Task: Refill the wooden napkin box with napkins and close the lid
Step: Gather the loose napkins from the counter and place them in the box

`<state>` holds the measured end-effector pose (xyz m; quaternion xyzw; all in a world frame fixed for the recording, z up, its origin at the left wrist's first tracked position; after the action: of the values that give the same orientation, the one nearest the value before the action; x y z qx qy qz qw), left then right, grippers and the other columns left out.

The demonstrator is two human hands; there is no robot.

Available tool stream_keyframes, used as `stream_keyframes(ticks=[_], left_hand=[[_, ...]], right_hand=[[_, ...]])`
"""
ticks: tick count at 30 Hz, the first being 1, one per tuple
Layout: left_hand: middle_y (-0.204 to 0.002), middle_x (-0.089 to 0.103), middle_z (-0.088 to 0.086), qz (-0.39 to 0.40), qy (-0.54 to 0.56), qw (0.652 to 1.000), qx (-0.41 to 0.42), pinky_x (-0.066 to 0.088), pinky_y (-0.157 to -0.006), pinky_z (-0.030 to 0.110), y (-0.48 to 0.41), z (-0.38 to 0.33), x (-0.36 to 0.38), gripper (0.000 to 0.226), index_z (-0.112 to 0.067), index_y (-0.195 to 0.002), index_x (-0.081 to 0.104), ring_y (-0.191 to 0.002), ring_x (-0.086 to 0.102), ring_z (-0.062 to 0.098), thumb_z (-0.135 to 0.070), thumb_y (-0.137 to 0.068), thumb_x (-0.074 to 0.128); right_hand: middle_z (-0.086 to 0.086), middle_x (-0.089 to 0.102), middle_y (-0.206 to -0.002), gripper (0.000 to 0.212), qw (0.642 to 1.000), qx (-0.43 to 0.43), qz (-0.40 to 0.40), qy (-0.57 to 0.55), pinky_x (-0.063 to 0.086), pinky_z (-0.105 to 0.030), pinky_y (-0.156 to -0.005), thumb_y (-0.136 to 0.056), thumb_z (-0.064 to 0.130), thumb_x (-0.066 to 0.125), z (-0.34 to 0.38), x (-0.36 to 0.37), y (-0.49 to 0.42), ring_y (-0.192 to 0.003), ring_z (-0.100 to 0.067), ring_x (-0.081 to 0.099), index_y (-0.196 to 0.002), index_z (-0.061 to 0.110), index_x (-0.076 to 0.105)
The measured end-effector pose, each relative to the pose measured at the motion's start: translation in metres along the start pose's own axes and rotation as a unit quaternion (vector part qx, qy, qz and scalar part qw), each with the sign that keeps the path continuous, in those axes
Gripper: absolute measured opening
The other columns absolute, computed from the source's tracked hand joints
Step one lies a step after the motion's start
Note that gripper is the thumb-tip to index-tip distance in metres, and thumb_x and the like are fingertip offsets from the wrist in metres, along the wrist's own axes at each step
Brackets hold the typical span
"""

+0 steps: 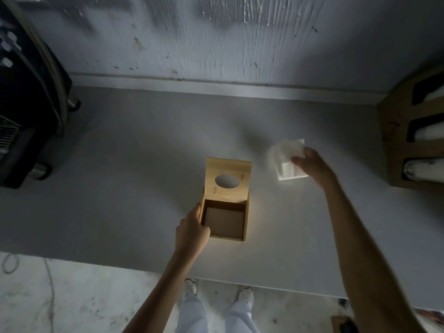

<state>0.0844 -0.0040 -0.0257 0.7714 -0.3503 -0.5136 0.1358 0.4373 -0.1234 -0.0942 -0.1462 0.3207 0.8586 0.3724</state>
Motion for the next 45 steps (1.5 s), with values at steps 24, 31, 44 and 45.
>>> stream_keyframes(ticks=[24, 31, 44, 45], left_hand=[[-0.123, 0.060, -0.003, 0.140, 0.274, 0.884, 0.353, 0.046, -0.100, 0.028, 0.081, -0.086, 0.115, 0.049, -0.017, -0.126, 0.050, -0.115, 0.058, 0.008, -0.022, -0.083, 0.072], [-0.095, 0.064, 0.008, -0.002, 0.104, 0.861, 0.499, 0.042, -0.079, 0.012, 0.069, -0.093, 0.123, 0.009, -0.005, -0.098, 0.060, -0.088, 0.058, 0.013, -0.003, -0.089, 0.058], [-0.105, 0.062, 0.002, 0.104, 0.163, 0.910, 0.367, 0.047, -0.084, 0.023, 0.044, -0.041, 0.179, 0.028, -0.006, -0.114, 0.055, -0.096, 0.059, 0.009, -0.019, -0.090, 0.064], [-0.100, 0.062, 0.001, 0.102, 0.166, 0.907, 0.375, 0.046, -0.082, 0.020, 0.047, -0.044, 0.178, 0.026, -0.005, -0.110, 0.057, -0.092, 0.058, 0.005, -0.020, -0.090, 0.064]], right_hand=[[-0.012, 0.067, -0.099, 0.025, 0.780, 0.006, -0.064, -0.623, 0.053, -0.027, -0.088, -0.098, 0.004, 0.041, -0.068, 0.077, 0.261, -0.095, -0.022, 0.063, -0.114, 0.002, 0.060], [-0.009, 0.045, -0.143, 0.076, 0.911, -0.050, -0.190, -0.362, 0.041, -0.030, -0.107, -0.085, -0.010, 0.062, -0.111, 0.036, 0.271, -0.131, -0.016, 0.047, -0.148, 0.017, 0.028], [0.016, 0.035, -0.148, 0.076, 0.979, -0.071, -0.187, -0.037, 0.006, -0.055, -0.121, -0.088, 0.004, 0.061, -0.124, 0.064, 0.270, -0.130, 0.018, 0.028, -0.151, 0.022, 0.022], [0.021, 0.033, -0.147, 0.079, 0.979, -0.078, -0.190, -0.018, 0.002, -0.051, -0.122, -0.088, 0.005, 0.061, -0.121, 0.065, 0.273, -0.133, 0.010, 0.032, -0.152, 0.021, 0.019]])
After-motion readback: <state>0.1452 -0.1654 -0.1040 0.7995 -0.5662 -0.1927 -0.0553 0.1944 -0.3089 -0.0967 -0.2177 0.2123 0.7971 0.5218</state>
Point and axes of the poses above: each hand's wrist, its own y-axis away from the middle knuckle, its own x-axis out of the palm, z = x × y, the point moved 5 cm from there along -y, towards the middle knuckle
